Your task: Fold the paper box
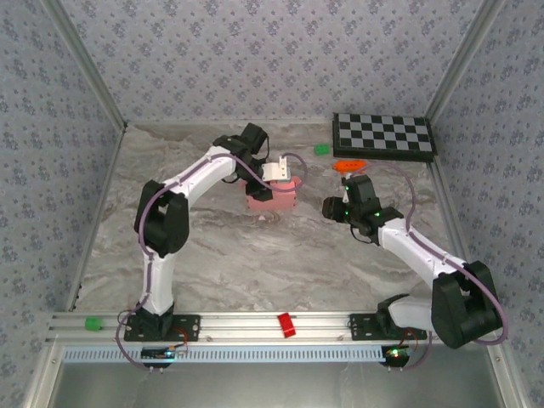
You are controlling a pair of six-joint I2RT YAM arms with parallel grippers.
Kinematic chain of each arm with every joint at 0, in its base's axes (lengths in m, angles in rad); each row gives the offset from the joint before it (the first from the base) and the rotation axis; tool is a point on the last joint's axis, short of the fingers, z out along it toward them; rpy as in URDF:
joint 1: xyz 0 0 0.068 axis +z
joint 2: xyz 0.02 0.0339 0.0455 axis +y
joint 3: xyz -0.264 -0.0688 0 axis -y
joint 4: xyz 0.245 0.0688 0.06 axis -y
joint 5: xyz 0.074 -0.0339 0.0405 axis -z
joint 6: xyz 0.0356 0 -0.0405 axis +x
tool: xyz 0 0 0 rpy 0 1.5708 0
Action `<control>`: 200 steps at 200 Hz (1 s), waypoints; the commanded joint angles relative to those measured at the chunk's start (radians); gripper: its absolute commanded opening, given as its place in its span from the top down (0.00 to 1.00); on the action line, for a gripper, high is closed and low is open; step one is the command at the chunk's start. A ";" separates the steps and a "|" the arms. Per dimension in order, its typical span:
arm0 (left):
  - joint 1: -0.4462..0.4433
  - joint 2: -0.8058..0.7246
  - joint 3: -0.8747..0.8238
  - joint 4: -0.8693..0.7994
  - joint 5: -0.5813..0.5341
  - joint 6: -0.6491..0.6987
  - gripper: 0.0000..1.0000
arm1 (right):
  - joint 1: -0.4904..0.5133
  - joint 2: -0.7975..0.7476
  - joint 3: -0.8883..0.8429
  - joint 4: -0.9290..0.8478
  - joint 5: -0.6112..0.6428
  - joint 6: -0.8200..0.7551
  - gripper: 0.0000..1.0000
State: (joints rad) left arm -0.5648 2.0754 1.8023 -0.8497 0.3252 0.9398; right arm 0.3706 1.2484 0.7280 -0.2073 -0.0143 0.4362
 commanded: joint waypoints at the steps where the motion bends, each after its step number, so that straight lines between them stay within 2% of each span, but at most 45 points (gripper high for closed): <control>1: 0.004 0.040 0.048 -0.062 0.013 0.039 0.47 | -0.007 -0.021 -0.016 -0.026 -0.003 0.014 0.48; 73: 0.006 0.032 0.108 -0.061 0.003 0.000 0.33 | -0.011 -0.021 -0.019 -0.023 -0.001 0.011 0.48; 130: -0.006 -0.075 0.068 -0.073 0.000 -0.030 0.31 | -0.022 -0.019 0.021 -0.047 -0.038 -0.025 0.47; 169: -0.003 -0.235 -0.069 0.082 -0.002 -0.152 0.29 | -0.033 0.005 0.106 -0.099 -0.088 -0.075 0.46; 200: 0.023 -0.340 -0.153 0.245 -0.066 -0.374 0.25 | -0.040 0.045 0.176 -0.129 -0.126 -0.100 0.46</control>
State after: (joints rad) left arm -0.5629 1.8153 1.7000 -0.7567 0.3019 0.7582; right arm 0.3405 1.2640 0.8383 -0.2817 -0.0921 0.3790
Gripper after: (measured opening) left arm 0.741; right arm 0.546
